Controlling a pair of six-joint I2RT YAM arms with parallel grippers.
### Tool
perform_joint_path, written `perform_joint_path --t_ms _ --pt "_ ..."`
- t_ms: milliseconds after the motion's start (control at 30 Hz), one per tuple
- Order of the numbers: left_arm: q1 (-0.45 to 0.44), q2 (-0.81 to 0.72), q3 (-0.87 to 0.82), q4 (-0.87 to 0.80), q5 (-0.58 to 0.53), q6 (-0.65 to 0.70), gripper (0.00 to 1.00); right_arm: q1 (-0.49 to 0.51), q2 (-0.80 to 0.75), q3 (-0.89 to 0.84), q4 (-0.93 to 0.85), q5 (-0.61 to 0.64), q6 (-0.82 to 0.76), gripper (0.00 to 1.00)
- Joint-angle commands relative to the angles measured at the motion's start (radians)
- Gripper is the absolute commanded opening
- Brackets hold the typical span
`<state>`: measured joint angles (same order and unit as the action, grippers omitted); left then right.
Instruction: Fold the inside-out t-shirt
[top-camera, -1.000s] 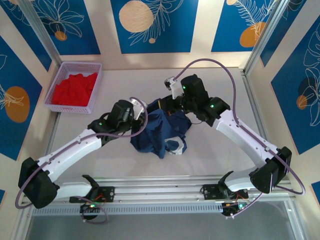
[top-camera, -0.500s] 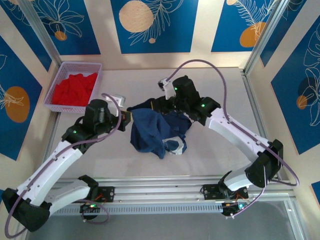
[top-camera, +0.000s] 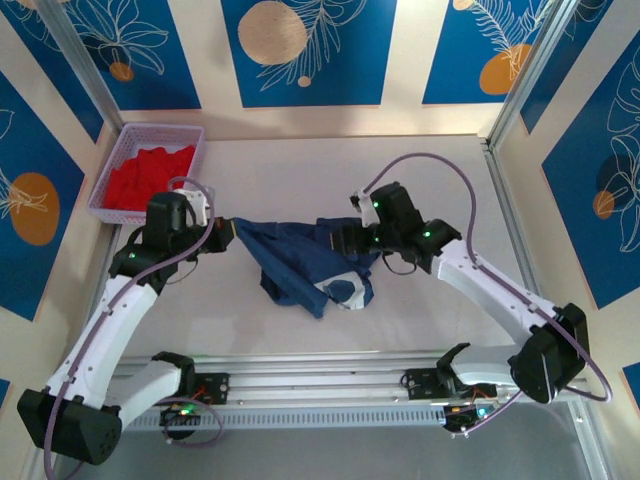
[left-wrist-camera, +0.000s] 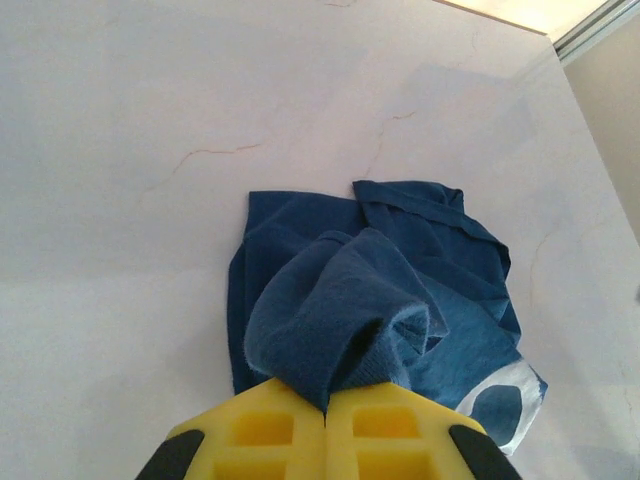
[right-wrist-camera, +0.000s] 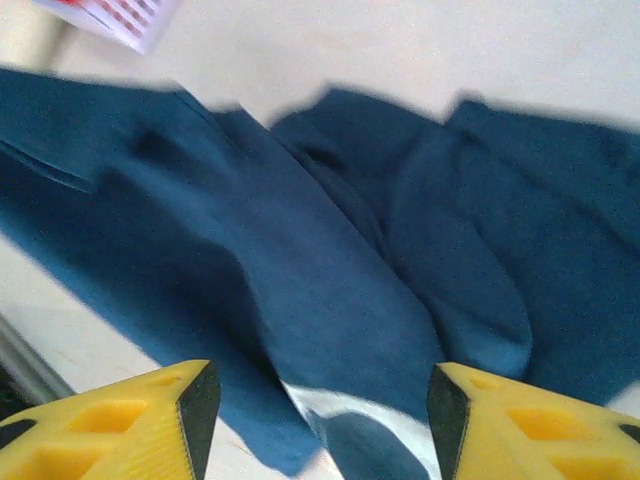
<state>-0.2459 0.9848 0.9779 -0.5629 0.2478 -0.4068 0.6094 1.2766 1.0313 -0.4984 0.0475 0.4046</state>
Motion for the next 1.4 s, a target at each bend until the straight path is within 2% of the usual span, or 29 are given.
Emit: perform_joint_path --t_ms 0,200,267,367,433,633,800,900,1033,1133,1233,1300,1367 --pt "0.014 -0.004 0.010 -0.001 0.026 -0.014 0.00 0.013 0.035 -0.091 -0.047 0.022 0.069 0.61" --pt "0.018 0.005 0.033 0.001 0.001 -0.012 0.00 0.044 0.082 -0.207 0.008 0.045 0.106 0.61" --pt "0.021 0.009 0.045 0.007 -0.009 -0.012 0.00 0.043 0.119 -0.205 0.031 0.062 0.089 0.47" --pt "0.025 0.019 0.082 0.005 -0.024 -0.010 0.00 0.043 0.142 -0.167 0.028 0.096 0.044 0.13" --pt "0.033 0.032 0.120 -0.004 -0.041 -0.007 0.00 0.037 0.125 -0.122 0.006 0.125 0.008 0.00" --pt "0.062 0.113 0.285 0.004 -0.036 -0.042 0.00 -0.051 -0.027 0.032 -0.059 0.218 -0.111 0.00" --pt "0.062 0.254 0.497 0.011 0.076 -0.092 0.00 -0.134 -0.167 0.176 -0.065 0.277 -0.191 0.00" --pt "0.063 0.301 0.594 -0.007 0.107 -0.095 0.00 -0.116 -0.220 0.202 -0.039 0.235 -0.198 0.00" --pt "0.114 0.278 0.614 -0.081 0.018 -0.035 0.00 0.016 -0.217 0.088 -0.001 0.154 -0.165 0.00" --pt "0.216 0.238 0.554 -0.112 0.005 -0.010 0.00 0.132 -0.156 -0.065 0.088 0.017 -0.103 0.15" --pt "0.266 0.215 0.493 -0.133 0.003 0.048 0.00 0.216 -0.057 -0.141 0.144 -0.043 -0.053 0.31" --pt "0.270 0.218 0.457 -0.145 0.027 0.071 0.00 0.247 -0.017 -0.131 0.154 -0.016 -0.064 0.39" --pt "0.271 0.220 0.402 -0.140 0.076 0.072 0.00 0.235 0.008 -0.102 0.160 0.046 -0.078 0.47"
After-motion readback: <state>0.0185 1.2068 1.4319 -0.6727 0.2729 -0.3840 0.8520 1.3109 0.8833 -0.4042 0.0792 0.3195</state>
